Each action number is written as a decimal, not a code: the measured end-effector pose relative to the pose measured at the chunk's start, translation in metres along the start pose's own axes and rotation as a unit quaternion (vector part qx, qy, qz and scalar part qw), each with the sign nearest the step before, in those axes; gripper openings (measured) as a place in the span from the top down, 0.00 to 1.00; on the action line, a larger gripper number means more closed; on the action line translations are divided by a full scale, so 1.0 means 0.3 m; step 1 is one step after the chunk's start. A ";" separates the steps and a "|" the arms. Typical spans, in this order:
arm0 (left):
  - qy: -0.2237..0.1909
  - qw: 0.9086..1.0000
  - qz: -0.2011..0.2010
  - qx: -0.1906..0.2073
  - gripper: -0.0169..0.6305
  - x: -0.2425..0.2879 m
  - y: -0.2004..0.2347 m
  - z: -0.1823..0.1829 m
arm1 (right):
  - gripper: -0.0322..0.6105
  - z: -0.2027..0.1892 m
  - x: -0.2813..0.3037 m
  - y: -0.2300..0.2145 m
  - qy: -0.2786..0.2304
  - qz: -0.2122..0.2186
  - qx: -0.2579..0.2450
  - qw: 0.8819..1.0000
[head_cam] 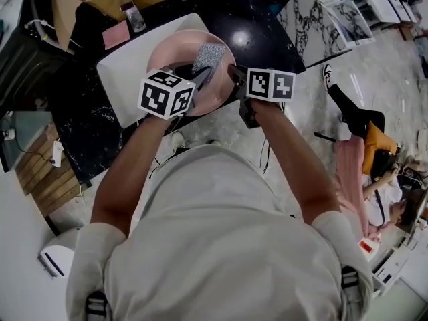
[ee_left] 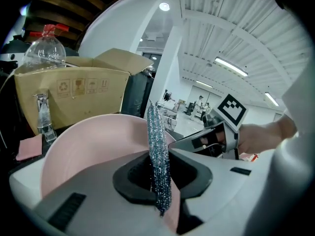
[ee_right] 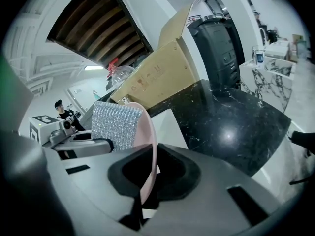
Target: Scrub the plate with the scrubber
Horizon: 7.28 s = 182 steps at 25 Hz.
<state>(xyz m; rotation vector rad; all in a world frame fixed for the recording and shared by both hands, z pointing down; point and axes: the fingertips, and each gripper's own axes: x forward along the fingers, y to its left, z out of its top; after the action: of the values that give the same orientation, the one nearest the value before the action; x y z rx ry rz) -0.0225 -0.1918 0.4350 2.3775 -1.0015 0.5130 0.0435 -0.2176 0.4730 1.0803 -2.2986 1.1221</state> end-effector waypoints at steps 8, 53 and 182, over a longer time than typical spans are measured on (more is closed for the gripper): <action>0.021 1.000 -0.014 -0.016 0.87 0.005 -0.014 0.001 | 0.91 0.001 -0.025 -0.010 -0.012 0.003 0.007 1.000; 0.030 0.998 0.000 -0.061 0.87 -0.073 0.094 -0.002 | 0.91 0.028 -0.021 -0.066 -0.015 0.007 0.006 1.000; 0.046 0.994 -0.004 -0.096 0.87 -0.076 0.073 -0.154 | 0.91 0.069 -0.019 -0.074 -0.055 0.037 0.047 0.997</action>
<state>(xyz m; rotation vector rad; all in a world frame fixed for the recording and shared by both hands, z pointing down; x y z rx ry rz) -0.0605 -0.1655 0.4669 2.1674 -0.9549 0.4961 0.0644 -0.2397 0.4681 1.1262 -2.4086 1.2395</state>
